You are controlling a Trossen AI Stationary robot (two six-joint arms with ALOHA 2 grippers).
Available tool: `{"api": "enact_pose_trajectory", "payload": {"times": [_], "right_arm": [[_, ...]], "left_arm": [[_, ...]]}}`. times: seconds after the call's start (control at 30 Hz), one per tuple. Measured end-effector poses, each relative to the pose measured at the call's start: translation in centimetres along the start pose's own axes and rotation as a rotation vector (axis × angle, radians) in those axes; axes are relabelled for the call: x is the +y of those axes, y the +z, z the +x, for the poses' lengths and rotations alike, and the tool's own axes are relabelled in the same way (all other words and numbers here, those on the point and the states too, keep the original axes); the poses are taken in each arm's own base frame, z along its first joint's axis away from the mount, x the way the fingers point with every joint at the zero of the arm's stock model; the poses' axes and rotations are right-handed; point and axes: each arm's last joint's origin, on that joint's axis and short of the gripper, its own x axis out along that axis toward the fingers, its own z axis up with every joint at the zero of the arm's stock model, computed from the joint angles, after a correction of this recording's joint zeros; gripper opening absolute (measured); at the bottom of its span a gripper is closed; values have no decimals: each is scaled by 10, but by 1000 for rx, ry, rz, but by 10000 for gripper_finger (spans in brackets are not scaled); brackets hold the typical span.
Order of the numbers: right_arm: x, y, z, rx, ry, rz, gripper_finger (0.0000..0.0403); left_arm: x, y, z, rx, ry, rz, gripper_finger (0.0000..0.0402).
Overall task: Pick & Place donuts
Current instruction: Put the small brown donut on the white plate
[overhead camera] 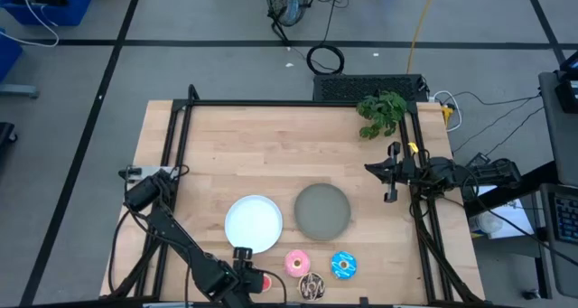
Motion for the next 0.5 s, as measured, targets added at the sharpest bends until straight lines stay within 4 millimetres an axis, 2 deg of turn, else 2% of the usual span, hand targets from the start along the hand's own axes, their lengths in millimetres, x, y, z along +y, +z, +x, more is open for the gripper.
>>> {"api": "enact_pose_trajectory", "payload": {"times": [0.5], "right_arm": [[0,1,0,-13,-2,-15,0]], "left_arm": [[2,-12,23,-7,-58,-5,202]]}}
